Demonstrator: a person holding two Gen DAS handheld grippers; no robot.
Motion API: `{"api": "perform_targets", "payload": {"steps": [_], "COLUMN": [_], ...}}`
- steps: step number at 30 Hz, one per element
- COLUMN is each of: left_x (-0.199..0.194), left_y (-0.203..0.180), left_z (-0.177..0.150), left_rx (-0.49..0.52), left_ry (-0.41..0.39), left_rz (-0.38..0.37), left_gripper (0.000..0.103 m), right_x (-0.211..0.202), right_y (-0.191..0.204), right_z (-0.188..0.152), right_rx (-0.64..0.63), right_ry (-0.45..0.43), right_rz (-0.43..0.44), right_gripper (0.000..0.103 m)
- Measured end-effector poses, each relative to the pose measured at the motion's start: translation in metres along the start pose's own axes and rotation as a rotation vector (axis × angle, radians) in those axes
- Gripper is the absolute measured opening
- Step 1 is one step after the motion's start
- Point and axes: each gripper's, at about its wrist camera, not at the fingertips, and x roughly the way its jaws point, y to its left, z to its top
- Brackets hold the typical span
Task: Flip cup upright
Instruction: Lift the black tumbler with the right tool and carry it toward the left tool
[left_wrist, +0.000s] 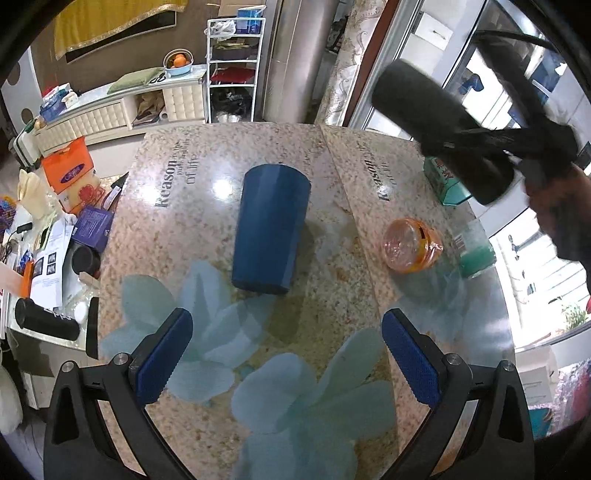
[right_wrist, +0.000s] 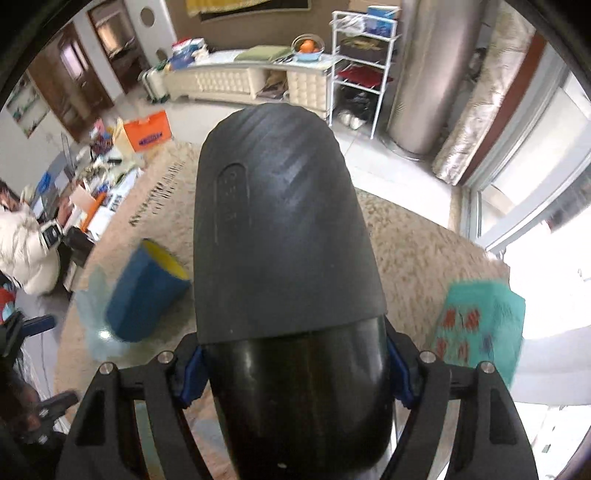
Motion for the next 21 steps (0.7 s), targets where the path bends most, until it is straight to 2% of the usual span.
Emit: {"api": "perform_targets", "payload": {"steps": [3,7,14,21], "left_x": [-0.006,-0.013,-0.013,-0.006], "left_y": [0.004,0.003,-0.002,-0.015], "left_z": [-0.001,-0.005,-0.021,-0.043], "left_rx": [0.01,0.031,0.046,0.117], "left_ry": [-0.004,-0.011,0.036,0.096], "left_rz": [-0.021,-0.04,-0.093,-0.116], "left_gripper": [0.103,0.103,0.103,0.103], "right_x": [-0.028,-0.047,-0.038,-0.017], "right_y": [0.016,0.042,0.067,0.08], "right_z": [-0.029,-0.073,-0.146,-0.197], "right_rx": [0.034,0.105,0.261,0.357], "right_ry": [-0.021,-0.029,0.02,0.077], "right_rz": [-0.011,-0.008,0.001,-0.036], "right_gripper": [0.076,0.076,0.076,0.076]}}
